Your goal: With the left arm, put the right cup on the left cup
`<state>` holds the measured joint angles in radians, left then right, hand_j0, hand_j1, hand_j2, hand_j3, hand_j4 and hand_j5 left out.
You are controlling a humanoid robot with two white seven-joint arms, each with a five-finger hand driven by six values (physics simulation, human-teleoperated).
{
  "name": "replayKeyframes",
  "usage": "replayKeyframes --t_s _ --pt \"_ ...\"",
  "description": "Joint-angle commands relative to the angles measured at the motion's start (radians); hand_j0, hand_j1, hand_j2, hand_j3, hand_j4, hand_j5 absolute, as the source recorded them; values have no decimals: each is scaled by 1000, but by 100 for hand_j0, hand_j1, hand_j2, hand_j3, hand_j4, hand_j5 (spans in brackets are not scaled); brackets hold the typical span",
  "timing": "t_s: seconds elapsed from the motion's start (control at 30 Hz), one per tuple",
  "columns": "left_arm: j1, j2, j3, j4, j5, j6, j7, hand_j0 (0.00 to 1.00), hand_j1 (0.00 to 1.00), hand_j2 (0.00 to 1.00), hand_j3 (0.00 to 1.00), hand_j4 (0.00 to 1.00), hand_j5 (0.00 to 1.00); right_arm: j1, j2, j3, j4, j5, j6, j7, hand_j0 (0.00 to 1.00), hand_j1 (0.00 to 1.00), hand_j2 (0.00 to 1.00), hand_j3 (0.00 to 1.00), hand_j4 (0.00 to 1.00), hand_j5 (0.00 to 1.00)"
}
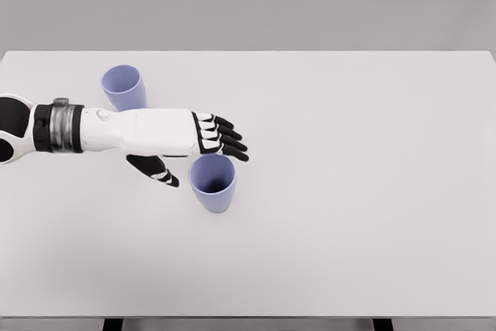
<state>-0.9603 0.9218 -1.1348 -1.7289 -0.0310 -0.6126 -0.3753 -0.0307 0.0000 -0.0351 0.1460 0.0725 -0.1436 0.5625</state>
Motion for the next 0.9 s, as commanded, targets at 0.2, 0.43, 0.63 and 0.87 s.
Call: replayKeyframes --t_s 0.2,0.43,0.63,0.87 --pt "21 -41 -3 31 -17 2 4 100 100 100 100 100 100 0 0 0 0 1 -1 0 100 100 100 100 100 100" --pt "51 -55 -2 38 -33 2 6 100 100 100 100 100 100 0 0 0 0 1 -1 0 100 100 100 100 100 100" --pt "51 -67 -2 40 -33 2 4 100 100 100 100 100 100 0 0 0 0 1 -1 0 100 100 100 100 100 100" --pt "54 -69 0 40 -33 2 13 100 100 100 100 100 100 0 0 0 1 1 -1 0 100 100 100 100 100 100"
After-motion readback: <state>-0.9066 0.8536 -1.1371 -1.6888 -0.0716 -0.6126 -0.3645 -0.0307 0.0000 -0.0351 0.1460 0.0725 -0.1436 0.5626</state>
